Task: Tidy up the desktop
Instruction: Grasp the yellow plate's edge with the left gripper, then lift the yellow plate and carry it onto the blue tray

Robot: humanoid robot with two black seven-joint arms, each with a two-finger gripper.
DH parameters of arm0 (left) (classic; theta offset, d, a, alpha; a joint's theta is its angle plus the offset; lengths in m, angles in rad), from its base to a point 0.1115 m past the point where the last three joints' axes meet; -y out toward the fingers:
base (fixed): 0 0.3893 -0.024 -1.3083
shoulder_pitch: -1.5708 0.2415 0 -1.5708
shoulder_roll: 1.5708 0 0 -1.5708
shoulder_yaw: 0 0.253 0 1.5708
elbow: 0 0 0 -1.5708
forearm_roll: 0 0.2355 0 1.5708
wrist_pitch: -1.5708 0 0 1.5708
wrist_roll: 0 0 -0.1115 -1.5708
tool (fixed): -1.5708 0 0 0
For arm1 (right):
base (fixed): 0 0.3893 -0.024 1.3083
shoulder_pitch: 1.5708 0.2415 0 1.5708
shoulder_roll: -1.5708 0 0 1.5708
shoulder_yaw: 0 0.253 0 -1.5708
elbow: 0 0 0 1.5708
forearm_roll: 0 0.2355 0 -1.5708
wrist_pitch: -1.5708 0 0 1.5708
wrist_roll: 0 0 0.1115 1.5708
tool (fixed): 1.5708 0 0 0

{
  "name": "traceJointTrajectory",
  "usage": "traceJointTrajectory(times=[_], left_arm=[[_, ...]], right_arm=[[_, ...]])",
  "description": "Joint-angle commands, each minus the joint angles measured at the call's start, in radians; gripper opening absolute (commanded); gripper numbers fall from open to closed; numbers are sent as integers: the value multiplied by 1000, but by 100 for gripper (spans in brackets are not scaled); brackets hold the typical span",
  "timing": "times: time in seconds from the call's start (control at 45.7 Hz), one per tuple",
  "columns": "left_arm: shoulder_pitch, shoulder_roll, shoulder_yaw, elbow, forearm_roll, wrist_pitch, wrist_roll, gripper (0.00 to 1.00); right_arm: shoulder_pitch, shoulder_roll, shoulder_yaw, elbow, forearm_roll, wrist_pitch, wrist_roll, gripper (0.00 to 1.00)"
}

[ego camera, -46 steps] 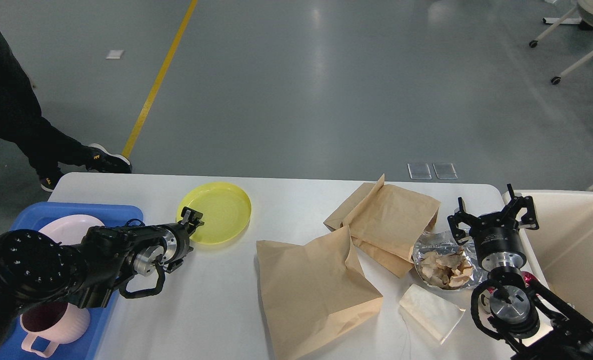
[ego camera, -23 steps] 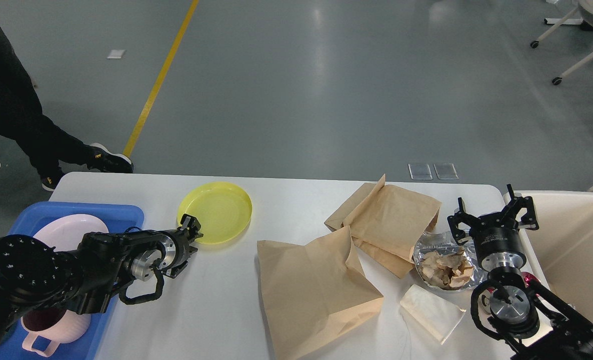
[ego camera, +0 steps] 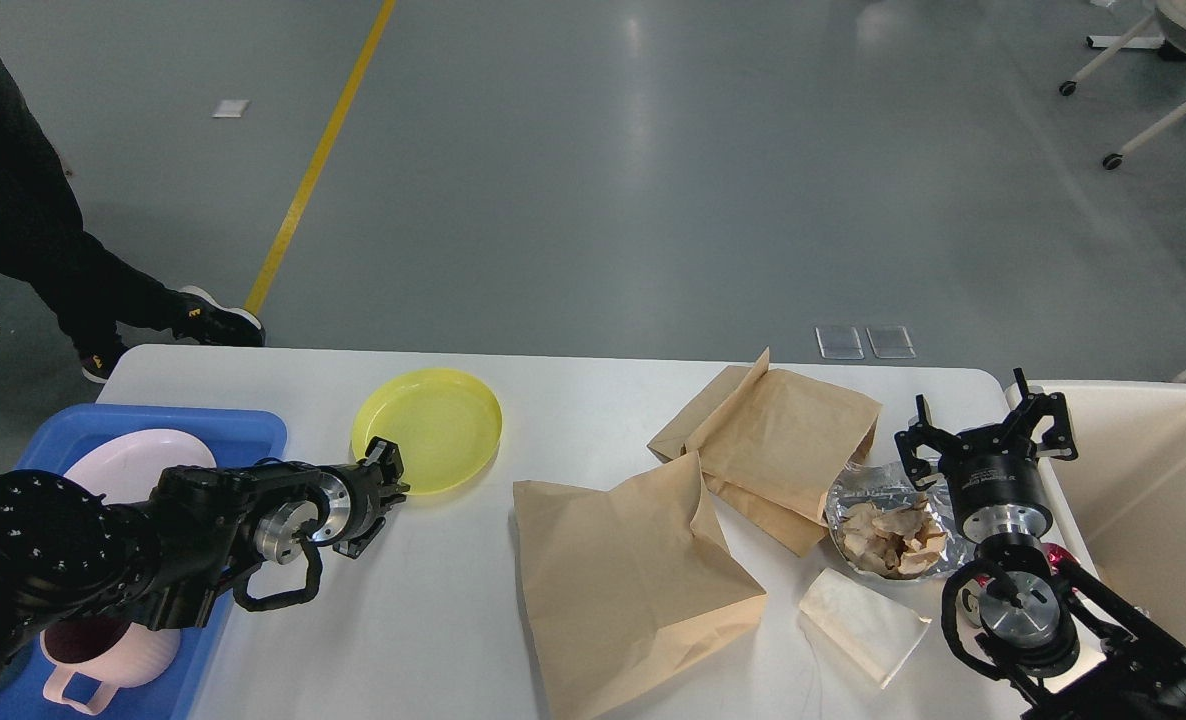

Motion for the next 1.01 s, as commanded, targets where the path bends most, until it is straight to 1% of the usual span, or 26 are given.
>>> traceJointTrajectory(times=[0.0,0.109,0.306,0.372,0.438,0.525,0.591,0.656,0.678,0.722,0.788,0.81,0.853,0.985], left_arm=[[-9,4,9,-4,0,-19,23,6],[-15,4,9,-9,0,-42,40,0],[-52,22,14,-70,0,-51,80,0],[-75,43,38,-107,0,-59,82,0],[-124,71,80,-161,0,-73,80,0],[-234,122,130,-269,0,-97,77,0],[-317,177,166,-363,0,-99,83,0],[-405,197,236,-435,0,-97,100,0],[-446,206,261,-466,-2,-102,112,0],[-507,223,285,-515,-2,-107,123,0],[-595,273,308,-608,-3,-113,123,0],[-657,310,331,-672,-3,-114,124,0],[-731,333,362,-740,-3,-116,123,0],[-961,335,495,-923,-14,-143,124,0]], right_arm=[[0,1,0,0,0,-1,0,100],[0,1,0,0,0,1,0,100],[2,1,0,0,0,1,0,100],[2,1,0,0,0,-1,0,100],[2,1,0,0,0,-1,0,100],[2,1,0,0,0,-1,0,100],[2,1,0,0,0,-1,0,100],[2,-1,0,0,0,-1,0,100],[2,-1,0,0,0,-1,0,100],[2,1,0,0,0,-1,0,100],[2,-1,0,0,0,-1,0,100],[2,-1,0,0,0,1,0,100],[2,-1,0,0,0,1,0,100],[0,-1,0,0,0,1,0,100]])
